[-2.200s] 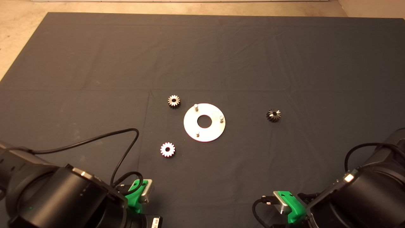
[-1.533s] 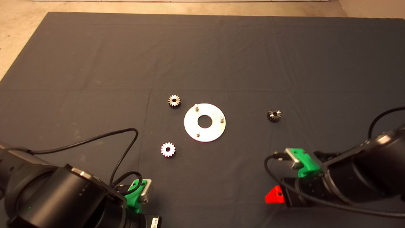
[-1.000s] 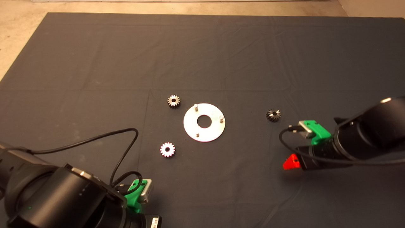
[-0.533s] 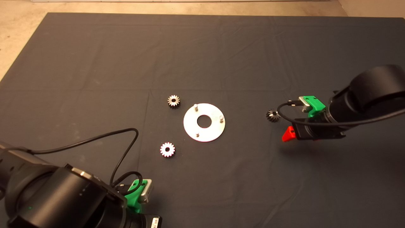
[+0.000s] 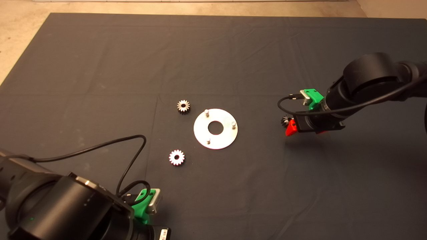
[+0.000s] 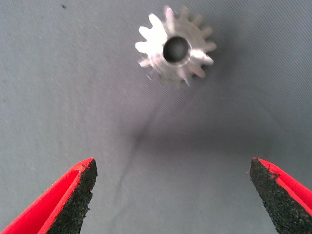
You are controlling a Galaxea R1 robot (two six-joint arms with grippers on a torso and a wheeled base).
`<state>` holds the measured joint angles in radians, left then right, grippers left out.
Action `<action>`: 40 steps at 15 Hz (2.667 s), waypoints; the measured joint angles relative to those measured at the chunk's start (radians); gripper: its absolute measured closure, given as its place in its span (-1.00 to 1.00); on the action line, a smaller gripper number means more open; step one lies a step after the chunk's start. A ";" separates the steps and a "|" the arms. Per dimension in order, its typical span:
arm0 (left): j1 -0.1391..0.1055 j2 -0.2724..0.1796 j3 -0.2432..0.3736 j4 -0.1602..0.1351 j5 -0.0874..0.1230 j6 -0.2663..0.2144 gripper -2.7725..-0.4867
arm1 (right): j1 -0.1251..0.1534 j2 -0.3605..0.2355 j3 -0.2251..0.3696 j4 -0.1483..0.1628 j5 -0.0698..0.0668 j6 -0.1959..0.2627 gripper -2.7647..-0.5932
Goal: Install three planetary gears onto the carrier pins
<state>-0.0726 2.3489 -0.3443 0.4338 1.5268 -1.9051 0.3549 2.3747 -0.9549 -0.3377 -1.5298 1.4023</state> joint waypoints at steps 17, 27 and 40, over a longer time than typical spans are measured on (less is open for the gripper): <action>0.000 0.000 0.000 0.000 0.000 0.000 0.27 | -0.026 0.028 -0.145 -0.003 -0.001 -0.082 -0.60; 0.000 -0.003 0.000 0.000 0.000 0.000 0.27 | -0.047 0.092 -0.205 -0.006 0.000 -0.087 -0.60; 0.000 -0.003 0.000 0.000 0.000 0.000 0.27 | -0.048 0.100 -0.262 -0.014 0.000 -0.105 -0.18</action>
<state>-0.0721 2.3462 -0.3443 0.4336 1.5266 -1.9051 0.3072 2.4743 -1.2166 -0.3515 -1.5302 1.2970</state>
